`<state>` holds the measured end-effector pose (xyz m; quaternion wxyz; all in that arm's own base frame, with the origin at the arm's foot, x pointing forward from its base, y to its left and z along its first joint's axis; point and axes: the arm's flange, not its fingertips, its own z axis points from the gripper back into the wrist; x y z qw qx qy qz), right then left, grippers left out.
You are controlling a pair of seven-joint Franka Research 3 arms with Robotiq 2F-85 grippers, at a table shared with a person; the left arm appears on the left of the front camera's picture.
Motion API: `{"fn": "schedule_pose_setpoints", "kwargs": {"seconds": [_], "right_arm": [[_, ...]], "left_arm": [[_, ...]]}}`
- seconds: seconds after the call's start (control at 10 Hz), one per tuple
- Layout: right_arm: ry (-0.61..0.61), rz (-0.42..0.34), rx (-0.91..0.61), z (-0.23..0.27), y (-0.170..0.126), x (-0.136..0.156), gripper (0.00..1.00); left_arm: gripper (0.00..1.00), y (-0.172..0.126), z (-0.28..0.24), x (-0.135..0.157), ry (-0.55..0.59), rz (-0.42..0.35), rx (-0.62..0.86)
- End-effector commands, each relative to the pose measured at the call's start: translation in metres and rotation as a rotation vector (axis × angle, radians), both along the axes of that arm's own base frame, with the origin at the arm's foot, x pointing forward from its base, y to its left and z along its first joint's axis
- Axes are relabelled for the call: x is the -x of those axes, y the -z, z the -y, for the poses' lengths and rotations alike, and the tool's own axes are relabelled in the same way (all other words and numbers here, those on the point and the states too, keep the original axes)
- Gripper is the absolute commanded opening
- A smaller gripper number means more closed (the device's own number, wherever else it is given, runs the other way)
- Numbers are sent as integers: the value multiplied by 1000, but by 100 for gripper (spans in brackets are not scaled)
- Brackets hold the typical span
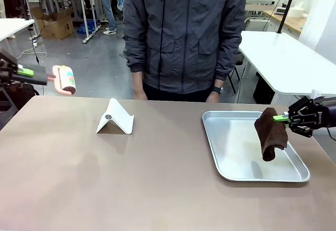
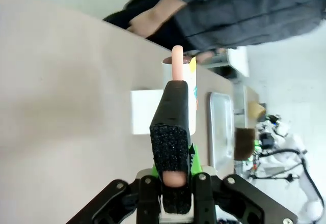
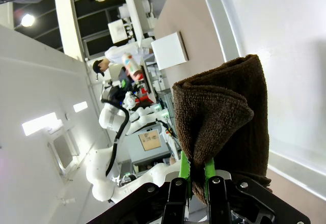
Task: Clean the surface of the table.
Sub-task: Clean the area not pointed to by the person.
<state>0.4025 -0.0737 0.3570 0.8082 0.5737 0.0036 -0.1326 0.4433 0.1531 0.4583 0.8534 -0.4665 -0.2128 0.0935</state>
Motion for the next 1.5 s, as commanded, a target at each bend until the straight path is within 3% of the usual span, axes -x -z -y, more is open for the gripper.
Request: {"fn": "schedule_pose_setpoints", "kwargs": {"seconds": [0.0, 0.2, 0.5, 0.6, 0.8, 1.4], "right_arm": [[14, -11, -17, -3, -7, -4, 12], [14, -11, -17, -3, -7, -4, 12], [14, -11, -17, -3, -7, -4, 12], [14, -11, -17, -3, -7, -4, 12], [14, -11, -17, -3, -7, -4, 12], [14, -11, -17, -3, -7, -4, 12]], "left_arm": [[22, 2, -6, 40, 65, 66, 45], [22, 1, -20, 83, 155, 24, 69], [22, 23, -31, 137, 295, -52, 160], [22, 33, -29, 145, 271, -48, 157], [22, 45, -29, 145, 284, -61, 206], [22, 37, -28, 145, 276, -79, 170]]}}
